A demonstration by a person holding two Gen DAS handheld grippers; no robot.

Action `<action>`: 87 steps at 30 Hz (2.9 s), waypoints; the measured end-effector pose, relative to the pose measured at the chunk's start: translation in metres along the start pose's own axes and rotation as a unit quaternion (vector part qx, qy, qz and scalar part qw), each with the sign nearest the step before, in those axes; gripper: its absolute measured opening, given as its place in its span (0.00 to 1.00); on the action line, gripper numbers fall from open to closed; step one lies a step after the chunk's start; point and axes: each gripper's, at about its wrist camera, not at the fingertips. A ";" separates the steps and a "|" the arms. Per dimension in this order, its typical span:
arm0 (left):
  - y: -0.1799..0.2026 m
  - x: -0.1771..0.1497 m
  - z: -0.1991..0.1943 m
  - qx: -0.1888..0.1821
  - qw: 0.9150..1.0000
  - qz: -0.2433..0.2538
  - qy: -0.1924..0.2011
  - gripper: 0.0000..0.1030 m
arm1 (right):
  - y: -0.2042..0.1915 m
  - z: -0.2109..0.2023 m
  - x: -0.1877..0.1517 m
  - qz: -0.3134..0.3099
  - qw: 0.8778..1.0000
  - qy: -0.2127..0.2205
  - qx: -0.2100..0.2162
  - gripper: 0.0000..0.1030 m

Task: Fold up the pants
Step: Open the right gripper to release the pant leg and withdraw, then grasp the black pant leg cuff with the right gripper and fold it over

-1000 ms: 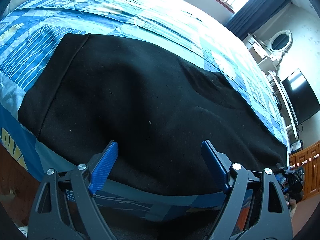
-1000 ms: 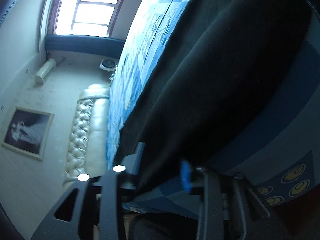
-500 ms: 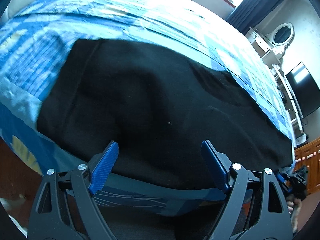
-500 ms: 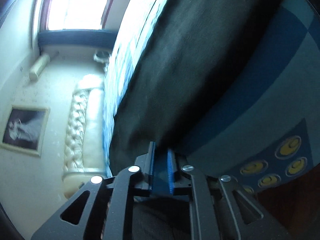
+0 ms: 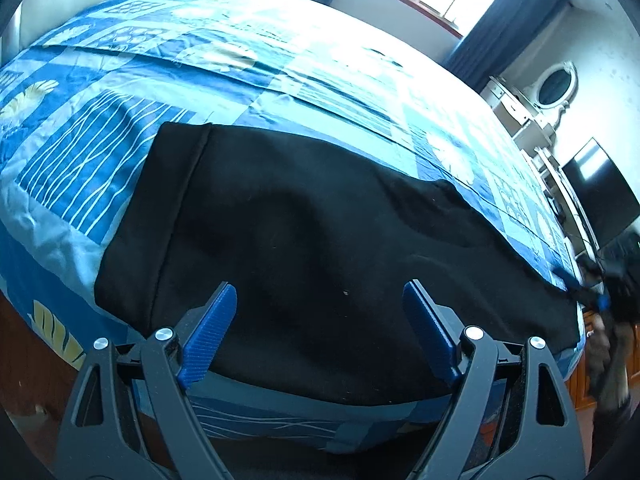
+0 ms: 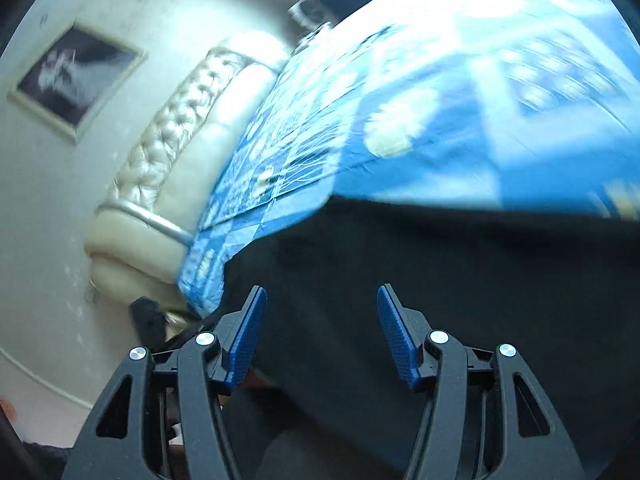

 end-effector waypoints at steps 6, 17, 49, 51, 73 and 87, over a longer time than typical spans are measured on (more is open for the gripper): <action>-0.008 -0.003 0.005 0.011 1.000 -0.004 -0.009 0.83 | -0.016 0.101 0.073 -0.061 0.993 -0.078 -0.070 0.56; -0.006 -0.005 0.011 0.026 0.999 0.018 -0.018 0.83 | -0.016 0.133 0.082 -0.112 0.983 -0.127 -0.075 0.12; 0.000 -0.013 0.019 0.061 0.996 0.064 -0.027 0.87 | 0.214 -0.363 -0.196 0.348 0.861 0.304 -0.211 0.60; 0.001 -0.013 0.020 0.064 0.996 0.064 -0.027 0.87 | 0.234 -0.377 -0.233 0.388 0.839 0.322 -0.202 0.60; 0.002 -0.015 0.020 0.069 0.995 0.066 -0.028 0.88 | 0.255 -0.301 -0.264 0.438 0.825 0.337 -0.115 0.46; 0.007 -0.013 0.009 0.069 0.995 0.064 -0.017 0.88 | 0.161 -0.313 -0.209 0.340 0.853 0.375 -0.125 0.14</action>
Point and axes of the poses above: each gripper's, at about its wrist camera, not at the fingertips, and z roughly the way its jaws point, y to its right, x to its top, and after that the axes turned 5 degrees about -y, right-handed
